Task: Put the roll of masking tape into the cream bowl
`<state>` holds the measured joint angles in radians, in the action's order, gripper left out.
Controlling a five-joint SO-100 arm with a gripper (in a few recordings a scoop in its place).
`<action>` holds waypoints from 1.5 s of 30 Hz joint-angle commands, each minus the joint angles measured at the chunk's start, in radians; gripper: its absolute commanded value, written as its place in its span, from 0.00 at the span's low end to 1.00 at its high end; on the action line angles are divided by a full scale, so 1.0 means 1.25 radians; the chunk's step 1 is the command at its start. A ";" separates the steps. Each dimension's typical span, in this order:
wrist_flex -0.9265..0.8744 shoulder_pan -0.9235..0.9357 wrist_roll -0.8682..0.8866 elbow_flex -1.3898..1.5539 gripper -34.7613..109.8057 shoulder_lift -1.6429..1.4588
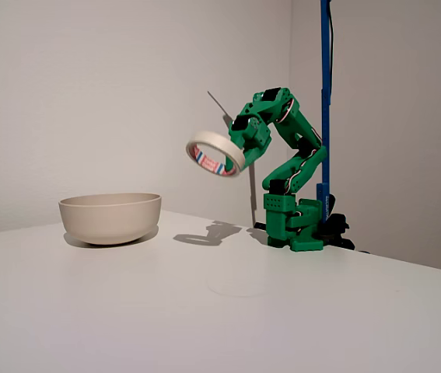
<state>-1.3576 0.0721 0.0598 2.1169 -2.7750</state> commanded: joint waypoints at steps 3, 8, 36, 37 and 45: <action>0.013 0.173 -0.012 -0.125 0.18 -0.023; 0.056 0.313 -0.025 -0.212 0.18 0.075; 0.119 0.681 0.001 -1.087 0.18 1.226; 0.124 0.686 -0.001 -1.093 0.18 1.248; 0.125 0.734 0.002 -1.150 0.18 1.322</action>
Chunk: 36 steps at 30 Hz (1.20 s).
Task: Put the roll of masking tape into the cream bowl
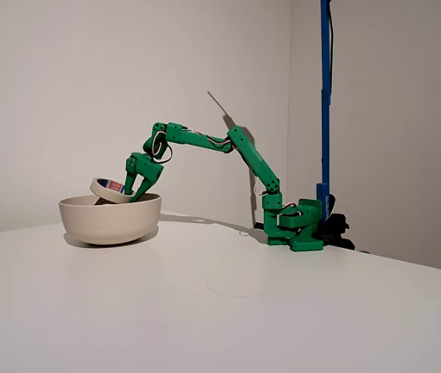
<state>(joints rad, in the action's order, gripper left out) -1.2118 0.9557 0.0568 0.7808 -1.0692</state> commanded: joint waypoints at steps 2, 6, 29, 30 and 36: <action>0.012 0.040 0.006 -0.081 0.18 -0.045; 0.012 0.058 0.010 -0.081 0.18 -0.038; 0.001 0.022 0.049 -0.082 0.39 -0.060; 0.002 0.022 0.053 -0.082 0.39 -0.064; 0.004 0.020 0.063 -0.082 0.37 -0.087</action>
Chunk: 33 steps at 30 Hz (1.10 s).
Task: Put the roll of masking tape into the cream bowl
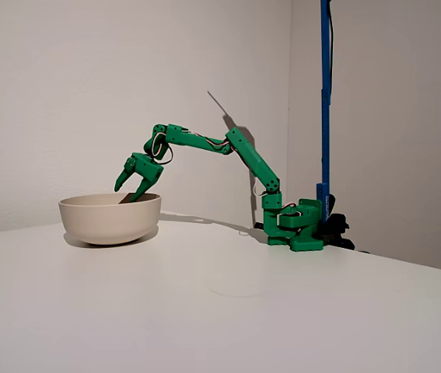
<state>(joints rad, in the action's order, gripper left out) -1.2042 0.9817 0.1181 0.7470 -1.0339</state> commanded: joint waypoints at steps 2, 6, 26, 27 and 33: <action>-0.005 -0.002 0.017 -0.055 0.37 -0.118; -0.006 -0.004 0.020 -0.055 0.35 -0.119; -0.281 -0.242 0.039 -0.110 0.18 -0.373; -0.310 -0.269 0.033 -0.110 0.18 -0.395; -0.492 -0.457 0.002 -0.098 0.18 -0.531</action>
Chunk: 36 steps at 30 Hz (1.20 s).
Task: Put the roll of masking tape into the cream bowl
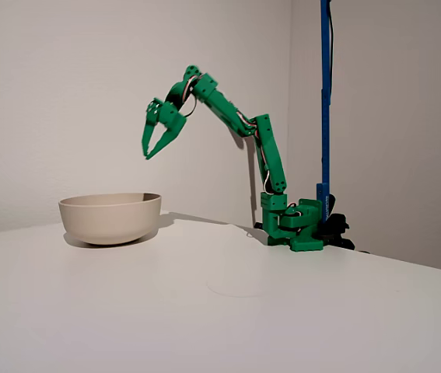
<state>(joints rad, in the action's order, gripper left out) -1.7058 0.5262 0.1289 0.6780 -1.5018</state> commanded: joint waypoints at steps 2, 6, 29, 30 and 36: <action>-0.112 -0.155 -0.013 0.005 0.18 -0.232; -0.076 -0.288 -0.032 0.226 0.18 -0.455; 0.303 -0.444 -0.086 1.437 0.18 -1.246; 0.308 -0.445 -0.085 1.459 0.18 -1.255; 0.322 -0.466 -0.079 1.610 0.18 -1.403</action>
<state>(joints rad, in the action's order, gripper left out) -1.3085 -0.0476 0.0153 2.6400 -3.1600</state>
